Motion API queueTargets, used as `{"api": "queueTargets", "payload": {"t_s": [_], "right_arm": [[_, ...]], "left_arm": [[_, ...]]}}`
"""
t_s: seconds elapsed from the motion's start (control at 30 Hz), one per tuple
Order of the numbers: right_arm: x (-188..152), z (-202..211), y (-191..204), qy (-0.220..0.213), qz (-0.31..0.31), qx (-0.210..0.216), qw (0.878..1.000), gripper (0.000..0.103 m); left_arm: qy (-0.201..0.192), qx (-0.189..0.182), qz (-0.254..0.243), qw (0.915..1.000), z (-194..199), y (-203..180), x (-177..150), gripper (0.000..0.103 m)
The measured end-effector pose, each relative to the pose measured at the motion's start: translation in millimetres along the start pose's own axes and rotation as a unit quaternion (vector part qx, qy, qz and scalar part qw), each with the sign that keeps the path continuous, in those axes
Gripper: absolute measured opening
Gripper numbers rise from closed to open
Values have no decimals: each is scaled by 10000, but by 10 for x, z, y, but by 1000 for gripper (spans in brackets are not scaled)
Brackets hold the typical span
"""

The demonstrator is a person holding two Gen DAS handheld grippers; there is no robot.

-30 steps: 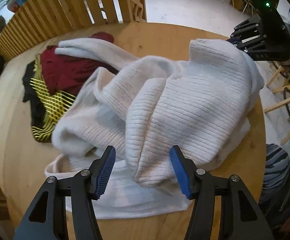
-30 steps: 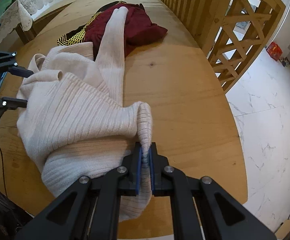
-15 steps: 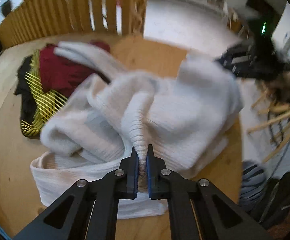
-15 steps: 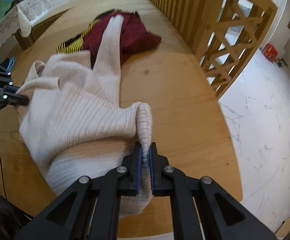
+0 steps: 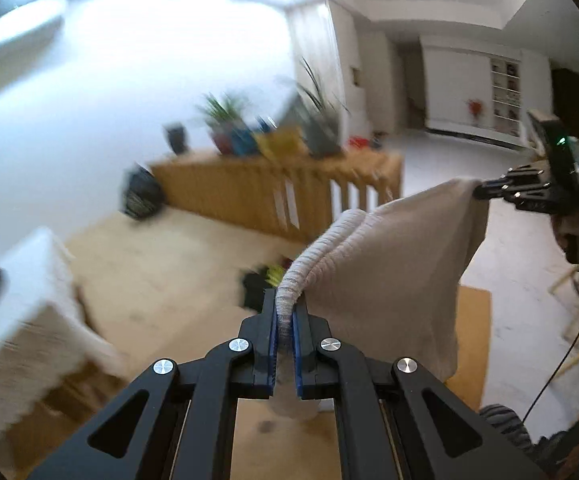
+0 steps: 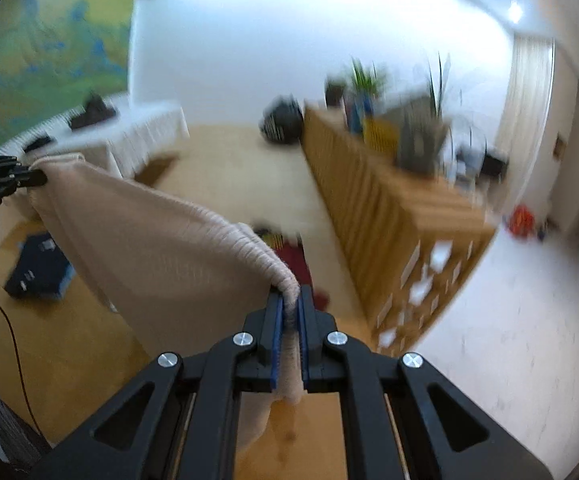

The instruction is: Fold clothes

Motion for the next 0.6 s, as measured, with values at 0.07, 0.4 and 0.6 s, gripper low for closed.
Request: {"api": "queueTargets", "payload": {"t_s": [0.07,0.4,0.6], "right_arm": [[345,302,162,-392,138,0,9991,7],[1359,1393,743,-1520,420,-59,9875,7],[1575,1374,1061,-1657,623,-98,9842,7]], "left_arm": [[-221,343,-119,9991,378,124,186,5],[-1030,1568,-473,9811,2015,337,718,6],[-906,1951,-441,9756,2241,655,633,6]]}}
Point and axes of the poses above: each gripper's, at about its wrist camera, not at the fingertips, and z roughly against the way its jaws point, y to its left, x to its top, the point moved 8 cm from there along -z, roughly the way its jaws point
